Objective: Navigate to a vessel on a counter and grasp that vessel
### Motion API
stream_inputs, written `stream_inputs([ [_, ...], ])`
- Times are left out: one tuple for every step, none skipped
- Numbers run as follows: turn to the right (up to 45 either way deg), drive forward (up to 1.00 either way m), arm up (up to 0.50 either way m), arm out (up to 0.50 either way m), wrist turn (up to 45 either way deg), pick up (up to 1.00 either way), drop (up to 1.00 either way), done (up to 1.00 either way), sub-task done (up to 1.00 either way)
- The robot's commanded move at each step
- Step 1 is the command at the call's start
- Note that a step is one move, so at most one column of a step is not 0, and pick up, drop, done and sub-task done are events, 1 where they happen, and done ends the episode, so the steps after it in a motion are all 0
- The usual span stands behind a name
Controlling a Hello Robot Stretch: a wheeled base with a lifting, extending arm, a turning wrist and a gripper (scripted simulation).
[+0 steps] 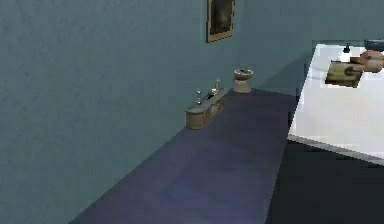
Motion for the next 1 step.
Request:
stream_inputs([
  [0.0,0.50,0.00,0.00,0.0,0.00,0.00,0.00,0.00],
])
